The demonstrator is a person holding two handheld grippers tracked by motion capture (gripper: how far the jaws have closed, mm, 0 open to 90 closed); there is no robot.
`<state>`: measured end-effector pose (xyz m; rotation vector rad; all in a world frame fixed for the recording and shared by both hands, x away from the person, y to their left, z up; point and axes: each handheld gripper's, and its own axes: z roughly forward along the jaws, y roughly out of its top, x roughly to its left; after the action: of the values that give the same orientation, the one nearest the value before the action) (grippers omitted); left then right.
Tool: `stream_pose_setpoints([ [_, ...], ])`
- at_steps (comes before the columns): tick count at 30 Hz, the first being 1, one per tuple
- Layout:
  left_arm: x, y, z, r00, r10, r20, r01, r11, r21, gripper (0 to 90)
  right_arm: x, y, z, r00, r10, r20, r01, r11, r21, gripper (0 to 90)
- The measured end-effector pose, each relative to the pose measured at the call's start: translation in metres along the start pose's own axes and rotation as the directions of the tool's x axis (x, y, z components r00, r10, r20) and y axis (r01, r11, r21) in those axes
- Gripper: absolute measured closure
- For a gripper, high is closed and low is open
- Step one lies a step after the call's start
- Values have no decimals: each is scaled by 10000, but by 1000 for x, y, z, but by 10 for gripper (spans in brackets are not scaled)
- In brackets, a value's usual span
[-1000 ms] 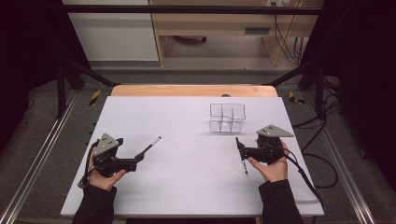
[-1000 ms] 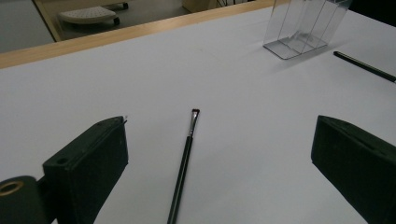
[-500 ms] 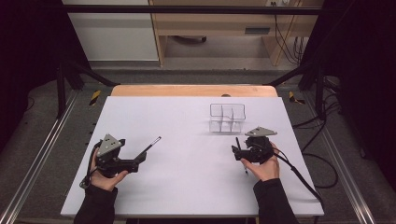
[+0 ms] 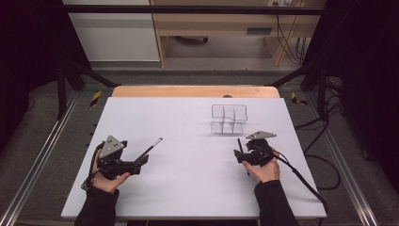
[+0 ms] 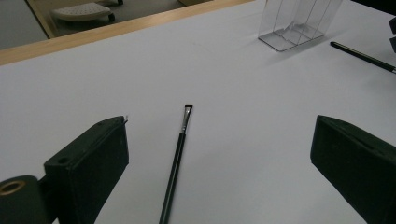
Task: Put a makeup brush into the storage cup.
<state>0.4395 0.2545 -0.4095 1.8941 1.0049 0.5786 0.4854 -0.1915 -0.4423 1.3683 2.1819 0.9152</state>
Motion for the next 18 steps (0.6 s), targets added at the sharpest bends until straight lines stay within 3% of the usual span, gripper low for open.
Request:
stream_pose_setpoints([
  [9,0,0,0,10000,-15,25,15,10000,-16,40,-3,-5,11,10000,-41,-21,42,9987,511,444],
  [18,-1,0,0,10000,38,59,-38,10000,47,43,-7,-10,16,9997,230,-88,-221,9958,892,571],
])
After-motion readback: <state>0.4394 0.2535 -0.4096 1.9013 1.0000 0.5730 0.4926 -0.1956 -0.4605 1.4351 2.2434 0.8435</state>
